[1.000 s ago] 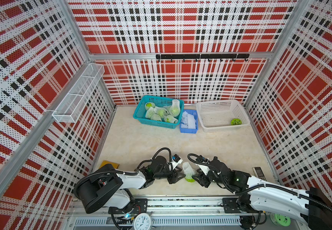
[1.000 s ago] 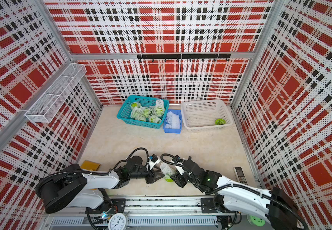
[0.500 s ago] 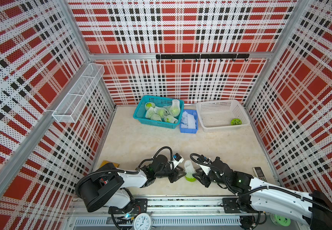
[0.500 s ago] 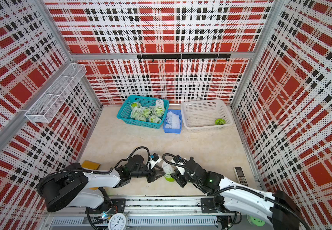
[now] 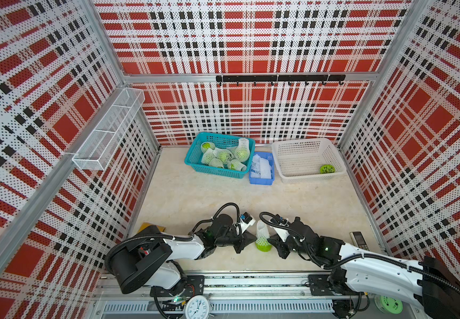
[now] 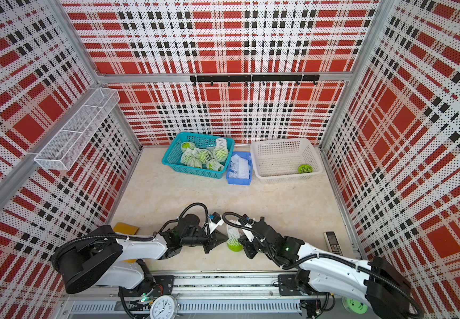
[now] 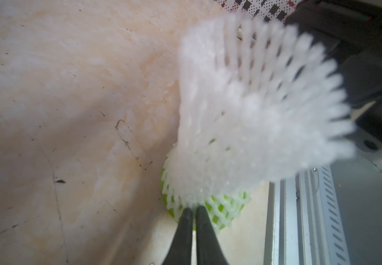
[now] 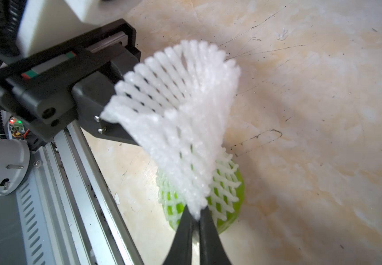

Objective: Sleeve custard apples in foam nets
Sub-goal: Put on the foam net on the custard apple.

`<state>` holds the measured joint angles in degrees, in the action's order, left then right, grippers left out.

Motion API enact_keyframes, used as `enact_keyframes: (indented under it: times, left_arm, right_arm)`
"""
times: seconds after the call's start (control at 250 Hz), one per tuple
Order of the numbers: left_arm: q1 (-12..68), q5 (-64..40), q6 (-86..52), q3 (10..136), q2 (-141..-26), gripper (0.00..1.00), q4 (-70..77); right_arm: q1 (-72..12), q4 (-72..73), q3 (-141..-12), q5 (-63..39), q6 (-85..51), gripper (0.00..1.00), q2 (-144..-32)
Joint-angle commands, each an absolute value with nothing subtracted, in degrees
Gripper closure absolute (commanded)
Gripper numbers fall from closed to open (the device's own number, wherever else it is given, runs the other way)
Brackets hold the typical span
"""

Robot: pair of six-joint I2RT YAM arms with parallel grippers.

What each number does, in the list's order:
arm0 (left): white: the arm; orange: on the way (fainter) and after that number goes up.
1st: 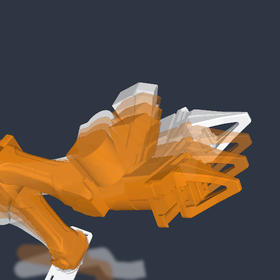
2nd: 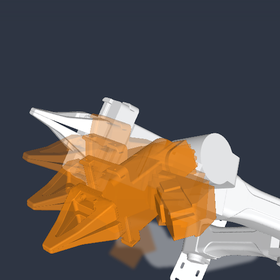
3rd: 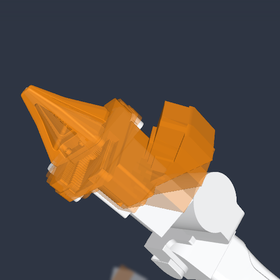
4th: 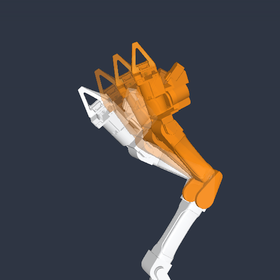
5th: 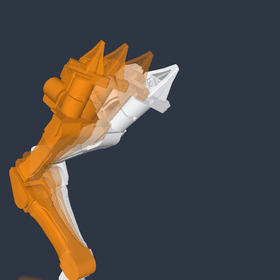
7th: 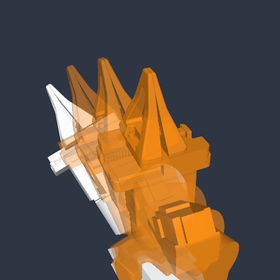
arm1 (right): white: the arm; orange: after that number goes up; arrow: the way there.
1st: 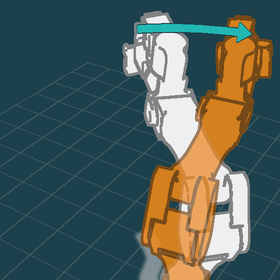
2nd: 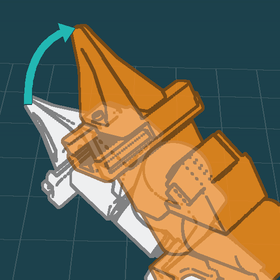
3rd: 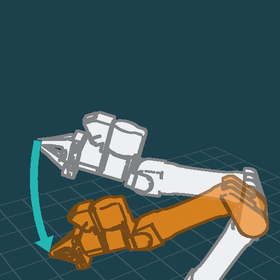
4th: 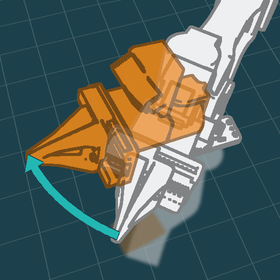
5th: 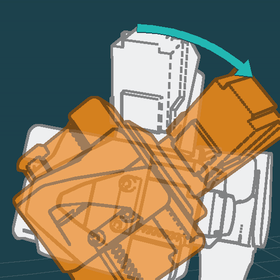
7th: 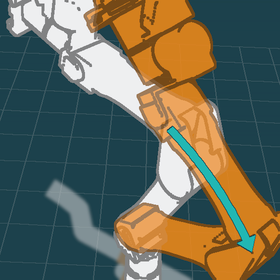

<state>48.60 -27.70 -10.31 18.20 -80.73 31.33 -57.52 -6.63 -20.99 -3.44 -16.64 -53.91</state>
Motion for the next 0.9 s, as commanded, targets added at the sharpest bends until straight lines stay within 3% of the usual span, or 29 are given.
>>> enact_keyframes:
  times: [0.0, 0.128, 0.58, 0.896]
  left_arm:
    - [49.0, -28.4, -10.2, 19.2, -81.4, 0.95, 31.4]
    - [49.1, -28.4, -10.2, 19.3, -81.5, 1.00, 31.2]
    - [49.7, -26.3, -10.5, 17.9, -77.7, 1.00, 29.9]
    - [49.9, -26.1, -10.5, 17.9, -78.2, 1.00, 29.7]
  right_arm:
    - [-57.5, -4.8, -20.2, -4.0, -17.4, 0.91, -53.5]
    - [-57.5, -4.5, -19.8, -4.2, -17.5, 0.91, -53.6]
    - [-57.5, -7.1, -18.5, -1.5, -20.3, 0.89, -50.7]
    - [-57.5, -7.3, -16.7, -1.3, -21.9, 0.99, -49.2]
